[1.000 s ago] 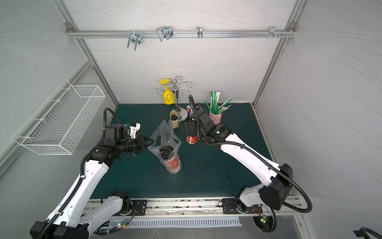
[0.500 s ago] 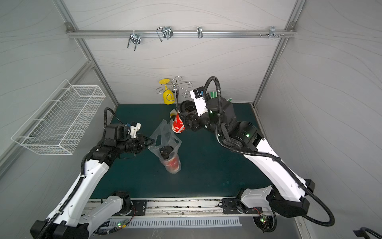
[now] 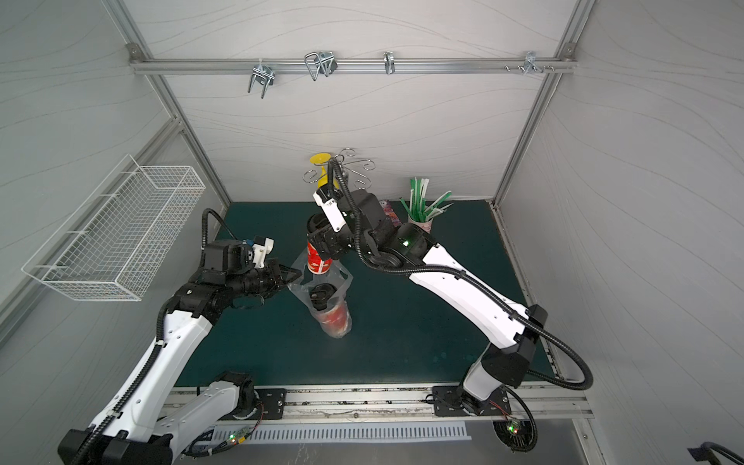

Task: Pack milk tea into plastic carrier bags
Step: Place the milk tea cup in the plastic carrier bag.

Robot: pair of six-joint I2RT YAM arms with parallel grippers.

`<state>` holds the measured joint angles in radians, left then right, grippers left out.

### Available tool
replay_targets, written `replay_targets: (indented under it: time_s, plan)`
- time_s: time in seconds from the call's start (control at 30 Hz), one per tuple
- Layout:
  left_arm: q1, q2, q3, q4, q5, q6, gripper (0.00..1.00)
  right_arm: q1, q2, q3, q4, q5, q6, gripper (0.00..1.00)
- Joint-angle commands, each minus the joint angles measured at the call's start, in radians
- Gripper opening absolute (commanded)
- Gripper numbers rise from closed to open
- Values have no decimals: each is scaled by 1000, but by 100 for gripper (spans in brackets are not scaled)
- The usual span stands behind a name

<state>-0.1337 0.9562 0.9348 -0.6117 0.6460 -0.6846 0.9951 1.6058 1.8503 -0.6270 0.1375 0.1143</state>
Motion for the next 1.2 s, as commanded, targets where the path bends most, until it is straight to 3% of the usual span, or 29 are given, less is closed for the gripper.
replay_targets:
  time_s: [0.0,1.17]
  plan:
    - [-4,-19,33,31,-8,-11,0,-22,20,32,44,-10,-13,80]
    - [-4,3,63,-5,-14,19,0,5,165,-195,240,39,-91,82]
